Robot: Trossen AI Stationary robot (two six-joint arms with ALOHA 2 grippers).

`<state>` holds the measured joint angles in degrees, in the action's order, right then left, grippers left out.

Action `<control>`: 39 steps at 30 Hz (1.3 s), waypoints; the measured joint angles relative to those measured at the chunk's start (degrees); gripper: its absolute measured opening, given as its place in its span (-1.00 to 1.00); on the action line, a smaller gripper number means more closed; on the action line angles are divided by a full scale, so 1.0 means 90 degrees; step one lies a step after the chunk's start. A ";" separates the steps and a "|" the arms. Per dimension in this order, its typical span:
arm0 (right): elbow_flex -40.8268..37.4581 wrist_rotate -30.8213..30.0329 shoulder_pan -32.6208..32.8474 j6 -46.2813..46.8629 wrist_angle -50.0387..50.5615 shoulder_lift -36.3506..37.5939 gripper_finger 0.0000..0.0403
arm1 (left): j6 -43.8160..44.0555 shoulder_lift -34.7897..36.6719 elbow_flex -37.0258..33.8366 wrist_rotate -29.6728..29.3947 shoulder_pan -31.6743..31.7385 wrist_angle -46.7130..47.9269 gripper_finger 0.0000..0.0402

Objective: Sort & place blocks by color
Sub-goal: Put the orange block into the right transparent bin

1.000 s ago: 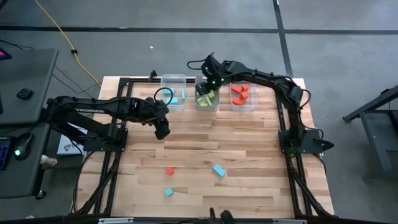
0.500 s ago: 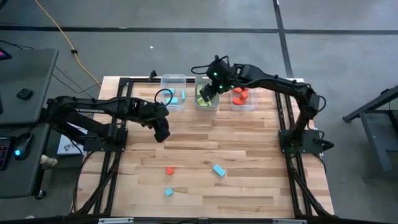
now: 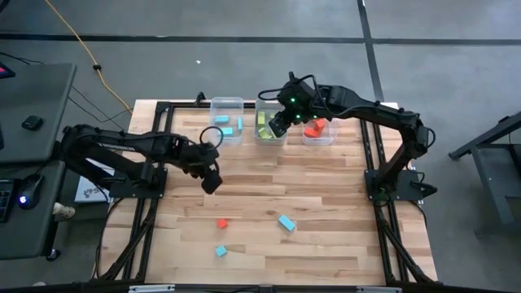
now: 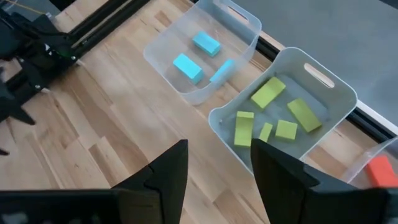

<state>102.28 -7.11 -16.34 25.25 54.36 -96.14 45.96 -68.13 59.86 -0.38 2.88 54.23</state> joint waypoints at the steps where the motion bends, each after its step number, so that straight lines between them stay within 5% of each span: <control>1: 0.0000 0.0000 0.0000 -0.0011 0.0031 0.0000 -0.18 | 0.0143 0.0000 0.0000 -0.0052 -0.0103 -0.0001 -0.04; 13: 0.0000 0.0000 -0.0002 -0.0199 0.0074 -0.0017 -0.18 | 0.1739 -0.0246 0.0000 -0.0903 -0.1411 -0.0029 -0.05; 39: 0.0000 0.0012 -0.0002 -0.0528 0.0251 -0.0022 -0.18 | 0.3591 -0.2363 0.0002 -0.0994 -0.2771 -0.1109 -0.05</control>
<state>102.28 -7.01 -16.36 20.49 56.62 -96.34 78.28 -89.39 59.88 -9.32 -22.06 44.25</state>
